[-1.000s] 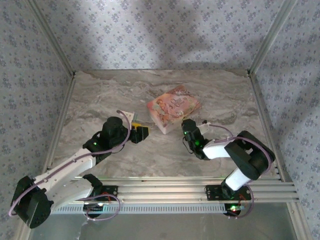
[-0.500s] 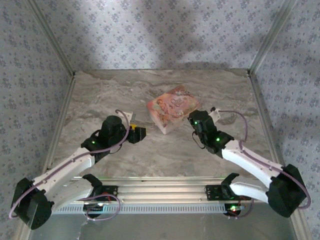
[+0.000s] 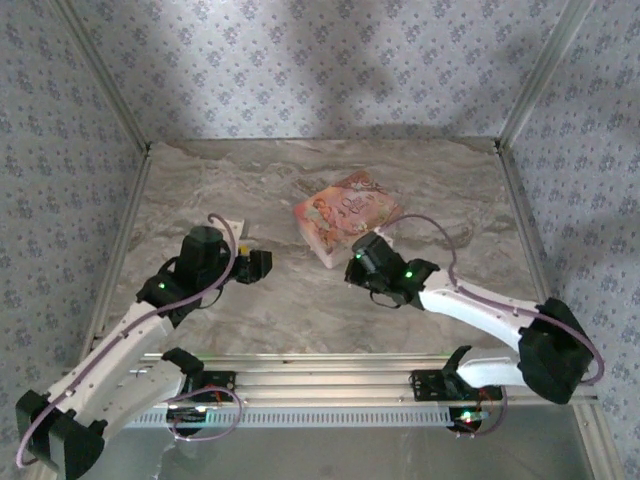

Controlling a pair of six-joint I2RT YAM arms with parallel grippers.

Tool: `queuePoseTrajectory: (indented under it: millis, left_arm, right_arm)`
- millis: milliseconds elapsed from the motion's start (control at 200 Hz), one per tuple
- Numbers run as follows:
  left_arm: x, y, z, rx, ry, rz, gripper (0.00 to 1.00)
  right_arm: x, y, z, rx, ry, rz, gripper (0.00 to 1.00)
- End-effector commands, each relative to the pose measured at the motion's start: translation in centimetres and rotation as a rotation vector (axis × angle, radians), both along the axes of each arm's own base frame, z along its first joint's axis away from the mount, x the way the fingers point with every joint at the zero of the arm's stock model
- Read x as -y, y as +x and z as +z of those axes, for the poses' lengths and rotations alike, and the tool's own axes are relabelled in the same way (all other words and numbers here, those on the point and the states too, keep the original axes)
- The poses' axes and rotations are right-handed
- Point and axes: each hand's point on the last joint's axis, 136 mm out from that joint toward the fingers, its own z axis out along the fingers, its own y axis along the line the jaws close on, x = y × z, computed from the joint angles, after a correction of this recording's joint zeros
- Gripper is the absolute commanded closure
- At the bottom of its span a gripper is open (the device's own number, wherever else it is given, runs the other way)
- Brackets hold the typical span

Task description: Unlock a padlock with a key

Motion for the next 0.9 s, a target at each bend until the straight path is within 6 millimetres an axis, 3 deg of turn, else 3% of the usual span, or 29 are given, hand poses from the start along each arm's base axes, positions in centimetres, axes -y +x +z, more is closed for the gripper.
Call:
queuePoseTrajectory:
  millis: [0,275,390,555,689,894]
  left_arm:
    - [-2.0,-0.8,-1.7,-0.056,0.019,0.061,0.3]
    - [-3.9,-1.8,-2.5,-0.096,-0.037,0.134,0.29]
    - [-4.4,-2.1,-3.8,-0.122,-0.017,0.149,0.28]
    - [-5.2,-2.7,-5.3,-0.151,-0.014,0.182,0.28]
    - [-4.8,-3.1,-5.8,-0.152,-0.067,0.183,0.27]
    - [-4.3,-3.4,-6.0,-0.171,-0.107,0.165,0.27]
  right_arm:
    - [-3.8,-1.1,0.6,0.023,0.047,0.119,1.0]
    - [-10.3,-3.0,-3.1,-0.047,0.101,0.203,1.0]
    - [-11.7,-3.5,-4.0,-0.068,0.108,0.234,0.95]
    - [-11.2,-4.0,-4.9,-0.09,0.074,0.21,0.72]
    - [-9.9,-4.1,-4.4,-0.058,0.047,0.181,0.54]
    - [-8.2,-4.3,-3.0,-0.003,0.033,0.144,0.45]
